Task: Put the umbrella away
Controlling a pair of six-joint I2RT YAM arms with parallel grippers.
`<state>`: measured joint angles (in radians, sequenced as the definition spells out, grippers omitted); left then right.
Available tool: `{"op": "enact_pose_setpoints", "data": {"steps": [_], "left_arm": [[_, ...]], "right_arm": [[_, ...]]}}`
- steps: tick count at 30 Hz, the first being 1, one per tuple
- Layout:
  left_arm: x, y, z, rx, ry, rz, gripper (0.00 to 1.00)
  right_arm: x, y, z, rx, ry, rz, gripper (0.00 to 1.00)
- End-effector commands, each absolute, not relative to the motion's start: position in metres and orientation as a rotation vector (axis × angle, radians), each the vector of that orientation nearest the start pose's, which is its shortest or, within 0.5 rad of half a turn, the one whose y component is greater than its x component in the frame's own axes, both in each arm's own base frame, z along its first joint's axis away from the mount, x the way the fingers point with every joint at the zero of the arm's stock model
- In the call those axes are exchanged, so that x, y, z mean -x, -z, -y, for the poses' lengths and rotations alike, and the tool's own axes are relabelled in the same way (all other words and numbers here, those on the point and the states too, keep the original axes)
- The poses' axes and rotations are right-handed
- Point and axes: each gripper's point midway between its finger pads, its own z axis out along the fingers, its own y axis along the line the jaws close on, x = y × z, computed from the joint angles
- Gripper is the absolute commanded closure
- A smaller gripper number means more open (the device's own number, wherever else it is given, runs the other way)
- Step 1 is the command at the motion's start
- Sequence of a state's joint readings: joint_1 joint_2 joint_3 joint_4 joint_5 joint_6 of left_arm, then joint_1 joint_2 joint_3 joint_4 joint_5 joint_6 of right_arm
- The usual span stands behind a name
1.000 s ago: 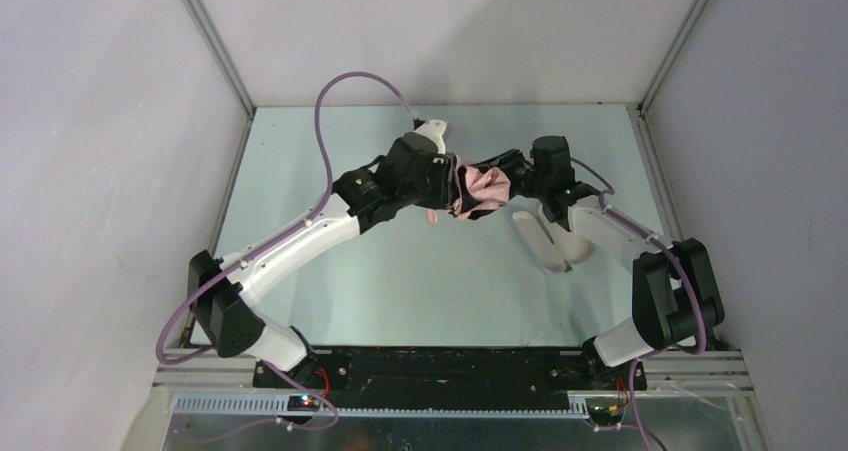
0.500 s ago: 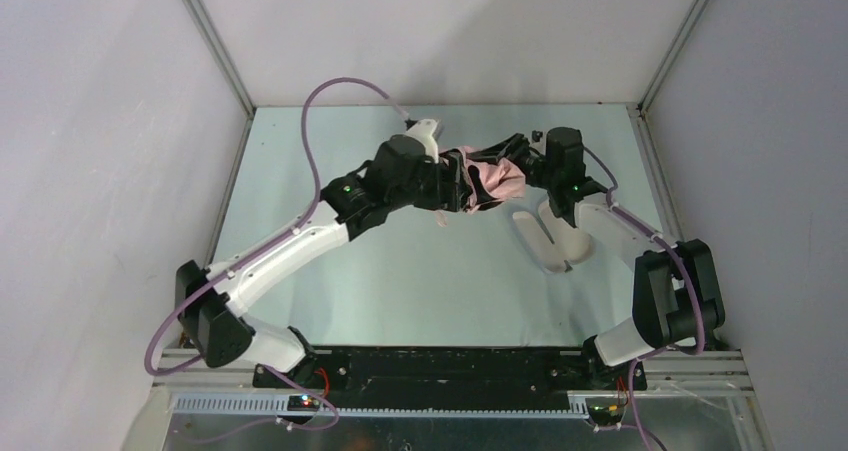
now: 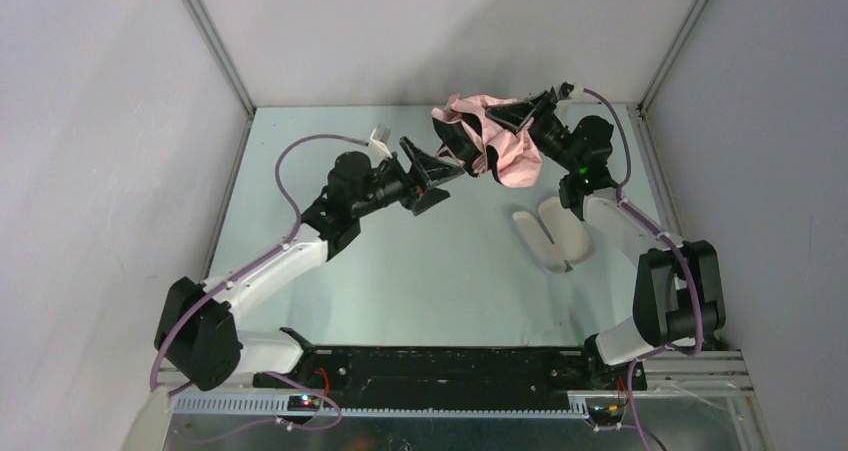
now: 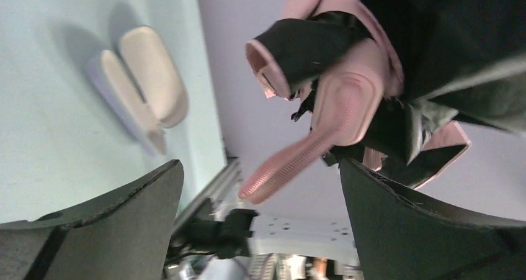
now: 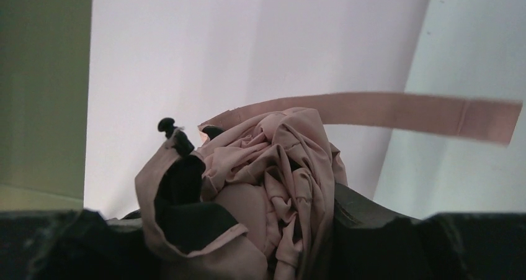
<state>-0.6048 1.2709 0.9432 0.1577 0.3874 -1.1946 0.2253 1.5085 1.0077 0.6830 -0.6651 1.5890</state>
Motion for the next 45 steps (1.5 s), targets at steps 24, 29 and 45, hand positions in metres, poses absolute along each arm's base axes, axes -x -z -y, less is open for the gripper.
{"op": "enact_pose_setpoints", "data": {"steps": [24,29,45], "left_arm": [[-0.297,-0.366,0.348,0.251,1.929,-1.78,0.58],[-0.303,-0.346,0.344,0.201,1.747,-1.884,0.99],[-0.31,-0.31,0.325,-0.356,0.721,-1.959,1.0]], "right_arm": [[-0.322,-0.404,-0.26,-0.139,-2.008,-1.549,1.0],[-0.316,-0.389,-0.265,-0.191,-2.013,-1.65,0.8],[-0.318,-0.349,-0.278,-0.65,-2.128,-1.952,0.06]]}}
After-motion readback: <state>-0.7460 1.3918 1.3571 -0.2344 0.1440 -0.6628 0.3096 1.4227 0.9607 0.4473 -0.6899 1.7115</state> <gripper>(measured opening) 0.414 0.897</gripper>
